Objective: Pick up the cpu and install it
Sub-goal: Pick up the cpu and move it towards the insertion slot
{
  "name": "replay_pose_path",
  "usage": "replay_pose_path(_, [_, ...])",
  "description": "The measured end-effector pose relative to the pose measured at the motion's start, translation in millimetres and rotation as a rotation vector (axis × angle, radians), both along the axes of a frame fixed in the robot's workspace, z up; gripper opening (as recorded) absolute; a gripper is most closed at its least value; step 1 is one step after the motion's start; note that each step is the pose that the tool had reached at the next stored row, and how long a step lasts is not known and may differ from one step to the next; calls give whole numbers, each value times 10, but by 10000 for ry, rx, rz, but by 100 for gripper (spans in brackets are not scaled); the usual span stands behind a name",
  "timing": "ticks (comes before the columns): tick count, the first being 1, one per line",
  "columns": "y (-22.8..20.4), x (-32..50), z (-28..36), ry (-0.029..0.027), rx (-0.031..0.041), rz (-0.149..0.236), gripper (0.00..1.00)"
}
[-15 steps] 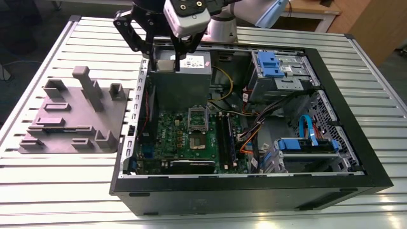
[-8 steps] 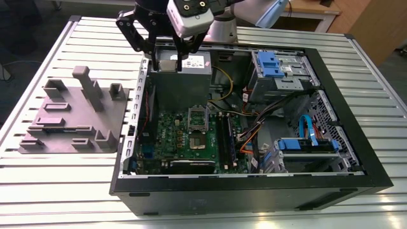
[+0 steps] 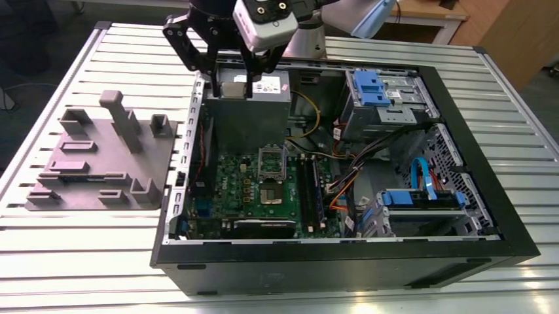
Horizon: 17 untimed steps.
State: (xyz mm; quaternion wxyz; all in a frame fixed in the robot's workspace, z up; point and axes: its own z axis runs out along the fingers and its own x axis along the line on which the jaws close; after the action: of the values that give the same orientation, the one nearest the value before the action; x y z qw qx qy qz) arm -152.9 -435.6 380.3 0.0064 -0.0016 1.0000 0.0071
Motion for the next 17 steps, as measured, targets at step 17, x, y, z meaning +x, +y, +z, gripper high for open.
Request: replay_pose_path(17, [0,102,0,0,0,-49,47])
